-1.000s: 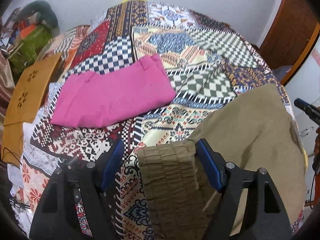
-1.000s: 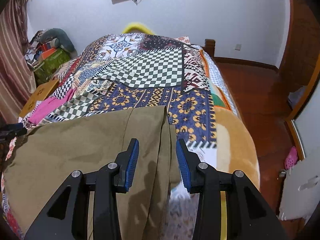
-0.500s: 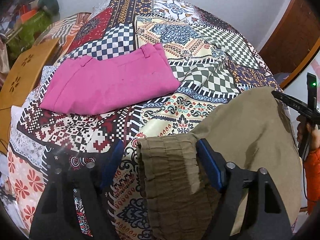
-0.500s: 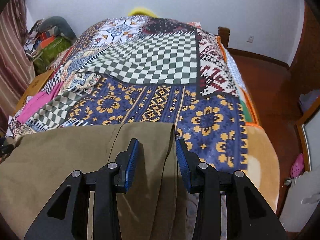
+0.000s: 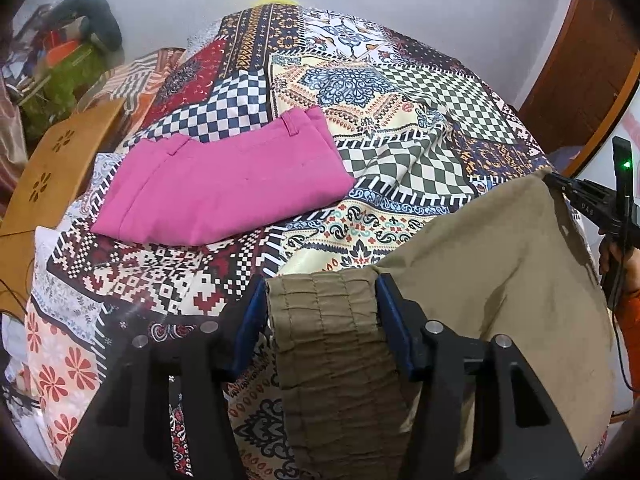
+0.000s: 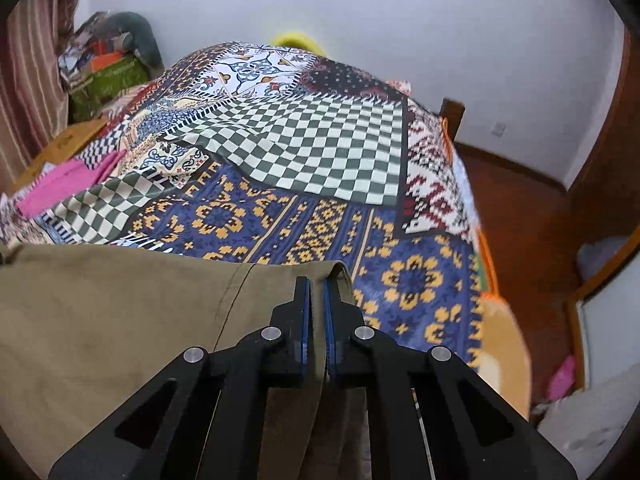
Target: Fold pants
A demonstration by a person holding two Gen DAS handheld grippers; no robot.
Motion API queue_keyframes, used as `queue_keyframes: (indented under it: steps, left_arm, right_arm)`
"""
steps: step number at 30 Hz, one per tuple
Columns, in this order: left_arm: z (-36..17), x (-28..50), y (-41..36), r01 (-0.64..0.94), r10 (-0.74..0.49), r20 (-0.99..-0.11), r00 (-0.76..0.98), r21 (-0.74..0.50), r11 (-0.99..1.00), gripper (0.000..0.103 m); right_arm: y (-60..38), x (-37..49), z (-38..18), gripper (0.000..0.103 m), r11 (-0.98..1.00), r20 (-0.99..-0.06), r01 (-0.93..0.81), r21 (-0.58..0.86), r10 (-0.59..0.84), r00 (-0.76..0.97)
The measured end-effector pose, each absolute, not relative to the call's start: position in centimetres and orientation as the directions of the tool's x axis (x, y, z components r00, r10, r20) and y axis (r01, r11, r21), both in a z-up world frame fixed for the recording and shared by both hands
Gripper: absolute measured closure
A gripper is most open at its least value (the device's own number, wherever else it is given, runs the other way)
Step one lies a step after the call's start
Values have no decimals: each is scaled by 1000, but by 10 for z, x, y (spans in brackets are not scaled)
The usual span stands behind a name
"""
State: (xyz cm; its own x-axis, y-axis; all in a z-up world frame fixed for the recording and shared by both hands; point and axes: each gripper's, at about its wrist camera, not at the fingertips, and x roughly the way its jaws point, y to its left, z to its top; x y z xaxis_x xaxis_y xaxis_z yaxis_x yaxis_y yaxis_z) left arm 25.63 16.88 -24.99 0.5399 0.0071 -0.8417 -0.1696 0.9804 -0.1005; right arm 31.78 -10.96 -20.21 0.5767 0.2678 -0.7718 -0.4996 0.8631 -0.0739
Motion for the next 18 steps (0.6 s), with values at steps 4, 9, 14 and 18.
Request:
queue_keyframes:
  steps: [4, 9, 14, 18]
  left_arm:
    - [-256, 263, 172, -184, 12, -849, 528, -101, 978, 47]
    - [-254, 265, 175, -192, 12, -861, 509, -100, 976, 39]
    - [-226, 251, 172, -171, 44, -844, 534, -57, 984, 38]
    - [-203, 237, 167, -148, 38, -814, 580, -60, 987, 31]
  right_arm:
    - [-105, 328, -210, 98, 863, -779, -493, -110, 233, 581]
    - [-101, 332, -216, 96, 862, -814, -498, -91, 224, 536]
    - [-103, 320, -191, 70, 860, -817, -507, -52, 256, 517]
    - [-91, 297, -160, 57, 836, -776, -548, 2, 348, 527]
